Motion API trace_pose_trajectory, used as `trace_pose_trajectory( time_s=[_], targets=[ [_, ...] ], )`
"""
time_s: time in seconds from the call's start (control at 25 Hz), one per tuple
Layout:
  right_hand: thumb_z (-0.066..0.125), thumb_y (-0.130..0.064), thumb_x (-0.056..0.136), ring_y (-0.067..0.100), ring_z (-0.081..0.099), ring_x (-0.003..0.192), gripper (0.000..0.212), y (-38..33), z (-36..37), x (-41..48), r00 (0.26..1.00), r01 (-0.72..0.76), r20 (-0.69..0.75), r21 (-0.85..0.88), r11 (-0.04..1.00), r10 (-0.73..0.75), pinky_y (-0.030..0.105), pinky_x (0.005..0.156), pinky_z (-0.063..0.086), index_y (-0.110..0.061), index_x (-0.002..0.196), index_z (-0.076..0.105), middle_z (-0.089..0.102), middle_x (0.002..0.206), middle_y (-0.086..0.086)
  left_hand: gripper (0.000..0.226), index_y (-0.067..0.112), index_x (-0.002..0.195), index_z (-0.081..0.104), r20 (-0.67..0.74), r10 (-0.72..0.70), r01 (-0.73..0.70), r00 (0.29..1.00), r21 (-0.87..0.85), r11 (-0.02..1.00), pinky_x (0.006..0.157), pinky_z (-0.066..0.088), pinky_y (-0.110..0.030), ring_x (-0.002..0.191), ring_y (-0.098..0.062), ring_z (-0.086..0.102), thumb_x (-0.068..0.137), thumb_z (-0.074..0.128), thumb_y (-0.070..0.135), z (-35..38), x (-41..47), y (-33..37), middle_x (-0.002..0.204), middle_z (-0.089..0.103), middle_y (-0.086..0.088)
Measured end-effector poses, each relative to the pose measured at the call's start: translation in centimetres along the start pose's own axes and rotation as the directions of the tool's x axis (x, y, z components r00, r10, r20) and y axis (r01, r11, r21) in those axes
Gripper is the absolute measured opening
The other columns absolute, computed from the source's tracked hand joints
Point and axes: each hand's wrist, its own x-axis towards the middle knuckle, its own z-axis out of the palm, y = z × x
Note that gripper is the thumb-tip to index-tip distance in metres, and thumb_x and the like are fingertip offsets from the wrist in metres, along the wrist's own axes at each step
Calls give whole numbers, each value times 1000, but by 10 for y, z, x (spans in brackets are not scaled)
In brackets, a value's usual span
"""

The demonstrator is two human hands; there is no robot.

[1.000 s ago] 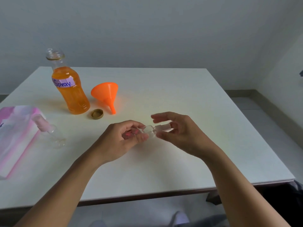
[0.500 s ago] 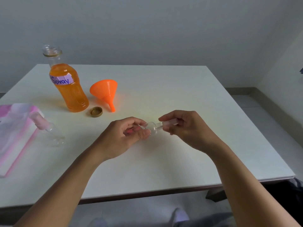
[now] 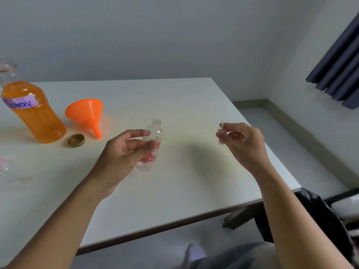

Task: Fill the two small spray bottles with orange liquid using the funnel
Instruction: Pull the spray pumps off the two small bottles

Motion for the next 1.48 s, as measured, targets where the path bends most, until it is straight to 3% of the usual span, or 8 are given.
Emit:
trace_pose_trajectory(
  time_s=[0.32, 0.6, 0.76, 0.92, 1.04, 1.16, 1.32, 1.48],
  targets=[
    [69, -26, 93, 2, 69, 73, 10, 39, -8, 6, 994, -53, -97, -103, 993, 43, 10, 70, 54, -21, 97, 77, 75, 100, -17, 47, 18, 113, 67, 29, 81, -83, 996, 49, 995, 93, 53, -36, 102, -11, 70, 70, 85, 22, 65, 17, -21, 109, 74, 6],
    [74, -15, 86, 7, 67, 69, 11, 49, 2, 8, 995, -68, -73, -48, 997, 64, 24, 72, 58, -25, 90, 73, 75, 88, -11, 51, 14, 118, 64, 36, 160, -163, 986, 83, 983, 95, 52, -24, 105, -4, 67, 72, 86, 18, 126, 49, -35, 113, 72, 1],
    [75, -24, 87, 4, 68, 72, 23, 49, -3, 8, 995, -87, -58, -56, 995, 84, 17, 70, 53, -26, 109, 71, 73, 86, -10, 60, 17, 124, 62, 71, 152, -161, 986, 133, 978, 101, 48, -25, 110, -3, 64, 70, 87, 25, 133, 54, -41, 117, 69, 1],
    [82, -28, 84, 14, 64, 92, 65, 36, -14, -6, 979, -183, 49, -186, 965, 195, 20, 68, 48, -22, 141, 51, 65, 112, -2, 91, 21, 140, 48, 105, 91, -109, 990, 189, 976, 107, 42, -25, 120, -3, 58, 60, 90, 30, 114, 36, -43, 132, 61, 1],
    [74, -32, 91, 14, 62, 88, 42, 14, -21, -30, 952, -250, 96, -300, 921, 290, 21, 62, 46, -21, 128, 58, 65, 108, 2, 81, 22, 141, 45, 98, 85, -109, 992, 270, 957, 108, 41, -26, 121, 2, 55, 71, 86, 22, 78, 1, -41, 134, 58, 6],
    [70, -30, 92, 8, 61, 76, 13, -6, -8, -65, 942, -133, 235, -395, 909, 240, 20, 63, 49, -20, 102, 69, 67, 92, -3, 53, 31, 132, 54, -22, 167, -142, 986, 421, 896, 101, 44, -15, 115, 10, 55, 83, 76, 30, 32, -44, -31, 123, 63, 19],
    [70, -31, 92, 4, 59, 81, 17, -39, 43, -100, 886, 200, 462, -301, 932, -41, 11, 69, 42, -24, 107, 71, 60, 96, -12, 29, 28, 116, 64, -387, 423, -155, 819, 561, 813, 89, 39, -3, 109, 5, 57, 88, 69, 27, -29, -91, -9, 112, 66, 22],
    [58, -50, 98, 6, 51, 131, 52, -65, 98, -111, 741, 479, 612, -194, 856, -276, 21, 107, 43, -31, 145, 50, 50, 146, -14, 35, 14, 113, 55, -708, 546, -36, 448, 596, 802, 87, 48, -37, 110, -25, 49, 82, 71, 12, -84, -102, -12, 119, 53, -2]
  ],
)
